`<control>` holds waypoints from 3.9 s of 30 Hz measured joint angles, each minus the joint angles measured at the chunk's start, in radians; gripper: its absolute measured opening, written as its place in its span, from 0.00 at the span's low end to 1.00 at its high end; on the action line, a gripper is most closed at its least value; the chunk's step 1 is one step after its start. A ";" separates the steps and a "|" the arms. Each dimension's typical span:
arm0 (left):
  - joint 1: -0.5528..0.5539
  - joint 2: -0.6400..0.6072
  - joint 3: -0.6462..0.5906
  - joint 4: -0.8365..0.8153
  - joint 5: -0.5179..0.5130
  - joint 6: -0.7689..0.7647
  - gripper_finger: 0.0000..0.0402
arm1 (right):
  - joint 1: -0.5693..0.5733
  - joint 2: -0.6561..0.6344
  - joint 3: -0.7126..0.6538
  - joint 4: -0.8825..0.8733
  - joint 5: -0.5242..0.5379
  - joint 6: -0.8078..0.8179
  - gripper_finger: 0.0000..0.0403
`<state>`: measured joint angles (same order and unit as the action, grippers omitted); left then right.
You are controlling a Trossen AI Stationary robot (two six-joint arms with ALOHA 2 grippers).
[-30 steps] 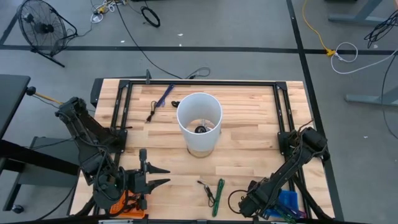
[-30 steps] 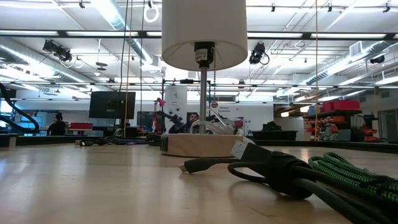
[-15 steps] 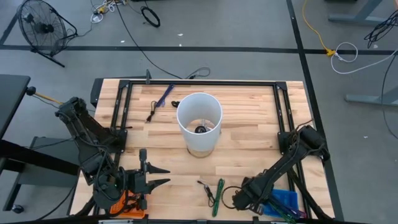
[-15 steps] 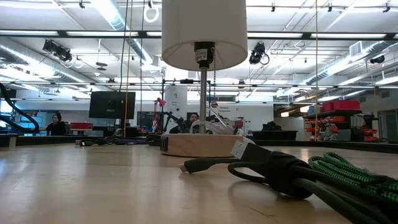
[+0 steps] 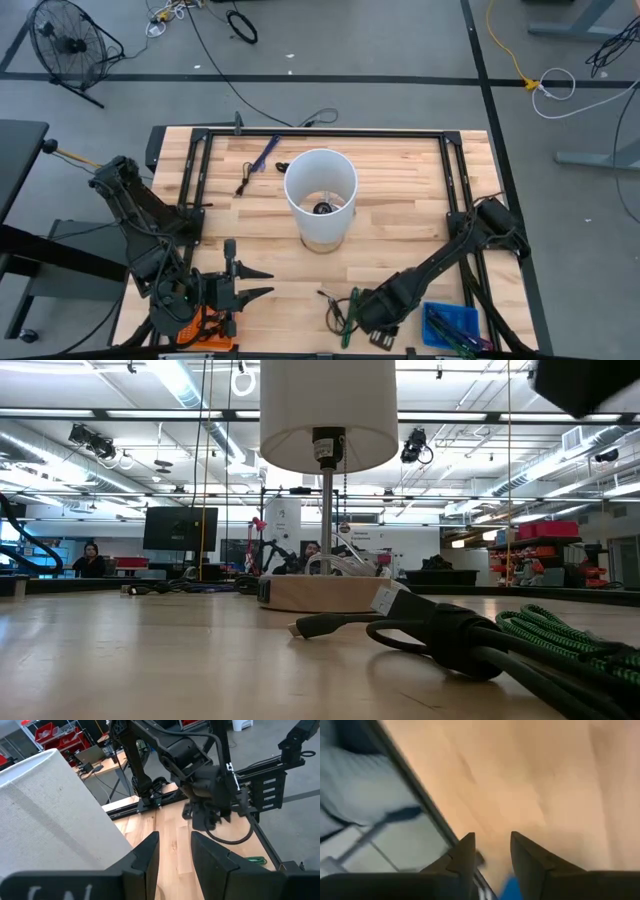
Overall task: Pick & Place USB Port
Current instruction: Put the black and green charger cable into the blue bin
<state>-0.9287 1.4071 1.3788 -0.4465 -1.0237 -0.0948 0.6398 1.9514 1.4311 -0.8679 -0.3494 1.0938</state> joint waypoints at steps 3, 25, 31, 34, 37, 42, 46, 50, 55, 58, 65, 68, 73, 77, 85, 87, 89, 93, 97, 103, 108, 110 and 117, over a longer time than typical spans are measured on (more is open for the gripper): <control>0.000 0.000 0.000 0.000 0.000 -0.004 0.29 | -0.007 0.000 0.000 0.106 0.034 -0.031 0.30; 0.000 0.000 0.000 -0.023 0.000 -0.007 0.29 | -0.028 0.045 0.000 0.239 0.311 -0.325 0.31; 0.000 0.000 0.000 -0.024 0.000 -0.007 0.29 | -0.058 0.098 0.000 0.255 0.305 -0.465 0.39; 0.000 0.000 0.000 -0.025 0.000 -0.007 0.29 | -0.074 0.098 0.000 0.312 0.308 -0.495 0.47; 0.000 0.000 0.000 -0.034 0.000 -0.007 0.29 | -0.077 0.098 0.000 0.356 0.305 -0.538 0.54; 0.000 0.000 0.000 -0.065 0.001 -0.046 0.29 | -0.077 0.098 0.000 0.350 0.300 -0.488 0.60; 0.000 0.000 0.000 -0.080 0.001 -0.055 0.29 | -0.075 0.098 0.000 0.342 0.285 -0.500 0.61; 0.000 0.000 0.000 -0.083 0.001 -0.059 0.29 | -0.073 0.098 0.000 0.343 0.280 -0.470 0.59; 0.000 0.000 0.000 -0.084 0.001 -0.059 0.29 | -0.069 0.098 0.000 0.321 0.262 -0.439 0.55; 0.000 0.000 0.000 -0.084 0.001 -0.059 0.29 | -0.060 0.098 0.000 0.308 0.246 -0.418 0.53; 0.000 0.000 0.000 -0.084 0.046 -0.060 0.29 | -0.037 0.098 0.000 0.270 0.226 -0.240 0.50; 0.002 0.000 0.000 -0.084 0.045 -0.060 0.29 | -0.037 0.098 0.000 0.283 0.247 -0.127 0.49; 0.006 0.000 0.000 -0.084 0.045 -0.060 0.29 | -0.030 0.100 0.000 0.297 0.290 0.044 0.47; 0.006 0.000 0.000 -0.083 0.045 -0.060 0.29 | -0.022 0.111 0.000 0.312 0.322 0.187 0.47; 0.008 0.000 0.000 -0.089 0.072 -0.083 0.29 | -0.022 0.115 0.001 0.361 0.357 0.318 0.47; 0.008 0.000 0.000 -0.089 0.084 -0.084 0.29 | -0.022 0.123 0.001 0.359 0.366 0.358 0.47; 0.008 0.000 0.000 -0.095 0.086 -0.086 0.29 | -0.023 0.143 0.003 0.368 0.371 0.387 0.47; 0.008 0.000 0.000 -0.109 0.086 -0.086 0.29 | -0.025 0.186 0.007 0.391 0.308 0.394 0.46; 0.008 0.000 0.000 -0.114 0.086 -0.095 0.29 | -0.028 0.195 0.007 0.400 0.263 0.382 0.46; 0.008 0.000 0.000 -0.121 0.087 -0.106 0.29 | -0.022 0.195 0.007 0.322 0.226 0.342 0.37; 0.008 0.000 0.000 -0.130 0.087 -0.106 0.29 | -0.020 0.195 0.007 0.272 0.218 0.315 0.07; 0.008 0.000 0.000 -0.129 0.087 -0.106 0.29 | -0.019 0.194 0.007 0.273 0.228 0.292 0.04; 0.008 0.000 0.000 -0.131 0.087 -0.106 0.29 | -0.019 0.142 -0.003 0.241 0.273 0.254 0.01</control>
<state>-0.9211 1.4067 1.3792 -0.5773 -0.9371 -0.2008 0.6212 2.0936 1.4281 -0.6267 -0.0762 1.3475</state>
